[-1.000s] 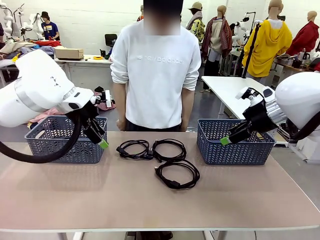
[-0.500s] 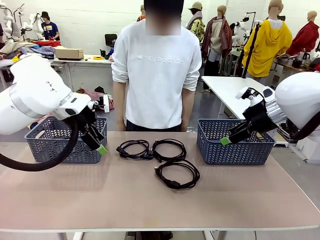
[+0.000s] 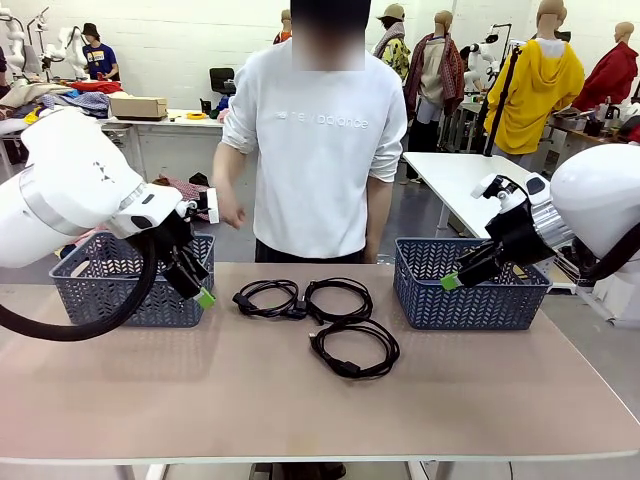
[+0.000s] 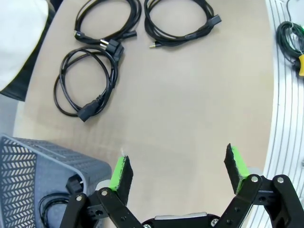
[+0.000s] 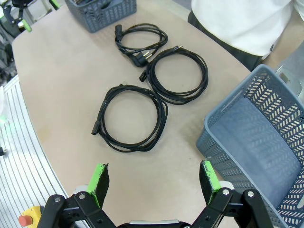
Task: Organize the cables according to human instructions.
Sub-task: Pick up a bundle of cables and place it in the basket indicated by the human.
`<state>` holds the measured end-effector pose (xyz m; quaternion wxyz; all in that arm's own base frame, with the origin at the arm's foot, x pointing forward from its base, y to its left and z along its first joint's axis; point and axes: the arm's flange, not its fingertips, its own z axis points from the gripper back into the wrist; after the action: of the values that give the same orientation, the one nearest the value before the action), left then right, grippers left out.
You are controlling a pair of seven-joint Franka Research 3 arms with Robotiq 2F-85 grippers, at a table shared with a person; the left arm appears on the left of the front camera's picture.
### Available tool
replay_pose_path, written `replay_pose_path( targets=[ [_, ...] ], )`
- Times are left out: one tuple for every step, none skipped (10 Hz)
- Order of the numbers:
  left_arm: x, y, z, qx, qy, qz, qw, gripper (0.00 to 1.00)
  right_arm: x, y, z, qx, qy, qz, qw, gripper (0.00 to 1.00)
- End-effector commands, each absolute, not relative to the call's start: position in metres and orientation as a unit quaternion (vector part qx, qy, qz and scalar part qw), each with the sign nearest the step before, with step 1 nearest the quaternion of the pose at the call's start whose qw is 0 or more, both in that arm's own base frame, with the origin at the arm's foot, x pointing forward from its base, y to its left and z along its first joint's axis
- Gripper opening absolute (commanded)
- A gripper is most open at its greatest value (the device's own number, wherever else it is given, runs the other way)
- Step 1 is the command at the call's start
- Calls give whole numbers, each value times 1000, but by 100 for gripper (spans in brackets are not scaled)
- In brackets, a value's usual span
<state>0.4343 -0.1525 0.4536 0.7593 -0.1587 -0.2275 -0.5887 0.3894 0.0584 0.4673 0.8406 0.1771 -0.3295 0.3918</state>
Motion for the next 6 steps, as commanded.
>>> replay_pose_path(
  targets=[
    [437,-153,454,-159,-228,-589,759,100,392,58,466,186,-337,395,834,100],
    [437,-153,454,-159,-228,-589,759,100,392,58,466,186,-337,395,834,100],
    [437,-153,454,-159,-228,-589,759,100,392,58,466,186,-337,395,834,100],
    [437,-153,454,-159,-228,-589,759,100,392,58,466,186,-337,395,834,100],
    [437,-153,454,-159,-228,-589,759,100,392,58,466,186,-337,395,834,100],
    [437,-153,454,-159,-228,-589,759,100,392,58,466,186,-337,395,834,100]
  ],
)
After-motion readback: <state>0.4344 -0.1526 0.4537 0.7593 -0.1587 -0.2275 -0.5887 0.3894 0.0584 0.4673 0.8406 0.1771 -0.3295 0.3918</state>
